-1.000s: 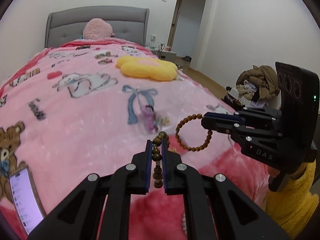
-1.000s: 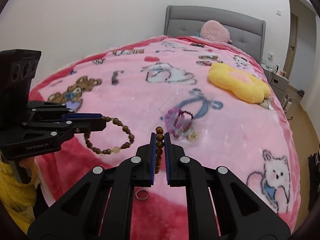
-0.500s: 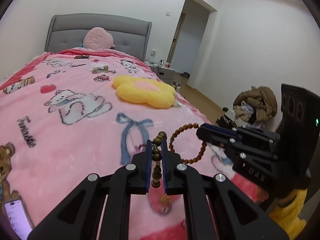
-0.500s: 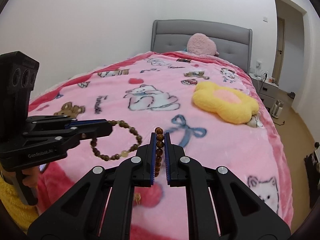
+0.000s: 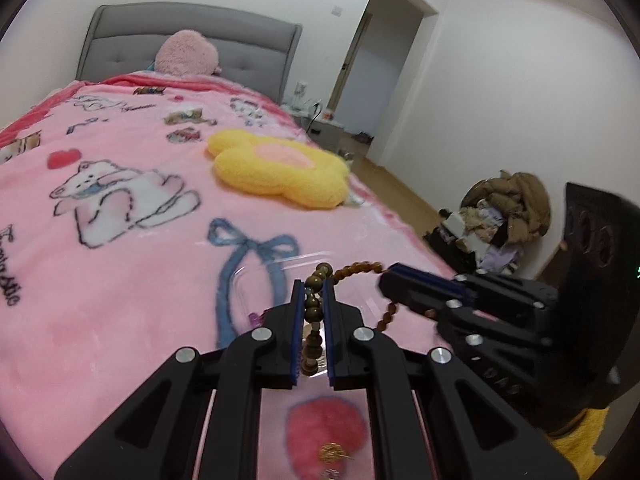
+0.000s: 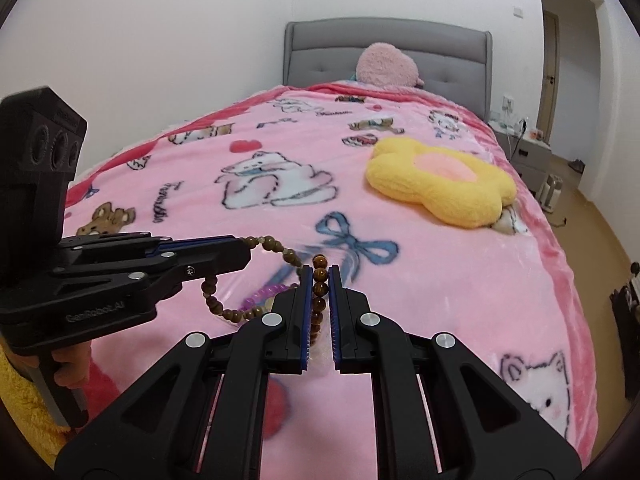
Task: Organize jewelry
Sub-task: 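Lift both bracelets and carry them over the clear box, then lower both bracelets into the clear box and open both tools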
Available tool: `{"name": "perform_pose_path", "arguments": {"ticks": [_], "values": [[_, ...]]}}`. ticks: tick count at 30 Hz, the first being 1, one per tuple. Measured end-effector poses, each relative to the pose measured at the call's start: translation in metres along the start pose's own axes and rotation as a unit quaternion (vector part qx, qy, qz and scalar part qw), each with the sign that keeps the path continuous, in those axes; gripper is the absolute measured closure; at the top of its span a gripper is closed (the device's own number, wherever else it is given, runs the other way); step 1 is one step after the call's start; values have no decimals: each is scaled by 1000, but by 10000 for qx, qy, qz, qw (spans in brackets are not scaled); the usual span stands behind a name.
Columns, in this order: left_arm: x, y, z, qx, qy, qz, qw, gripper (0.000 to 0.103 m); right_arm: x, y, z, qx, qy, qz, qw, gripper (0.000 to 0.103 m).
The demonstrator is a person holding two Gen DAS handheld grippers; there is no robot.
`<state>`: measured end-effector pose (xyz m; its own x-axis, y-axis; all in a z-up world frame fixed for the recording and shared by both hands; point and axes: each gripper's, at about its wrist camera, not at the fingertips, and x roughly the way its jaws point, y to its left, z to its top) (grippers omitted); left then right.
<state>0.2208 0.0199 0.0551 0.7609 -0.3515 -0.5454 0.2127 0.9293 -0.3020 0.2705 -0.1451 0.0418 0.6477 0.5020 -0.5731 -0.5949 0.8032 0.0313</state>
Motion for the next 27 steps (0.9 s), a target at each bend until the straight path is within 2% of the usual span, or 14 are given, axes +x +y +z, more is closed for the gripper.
{"name": "perform_pose_path", "arguments": {"ticks": [4,10,14,27], "values": [[17,6,-8,6,267,107,9996,94,7,-3,-6,24,91,15,10000,95],[27,8,-13,74,417,262,9988,94,14,-1,-13,-78,175,12,9998,95],[27,5,-14,194,413,335,9984,94,14,-1,-14,-97,175,7,9998,95],[27,9,-15,141,424,322,9985,94,13,5,-14,-251,232,-66,9994,95]]}}
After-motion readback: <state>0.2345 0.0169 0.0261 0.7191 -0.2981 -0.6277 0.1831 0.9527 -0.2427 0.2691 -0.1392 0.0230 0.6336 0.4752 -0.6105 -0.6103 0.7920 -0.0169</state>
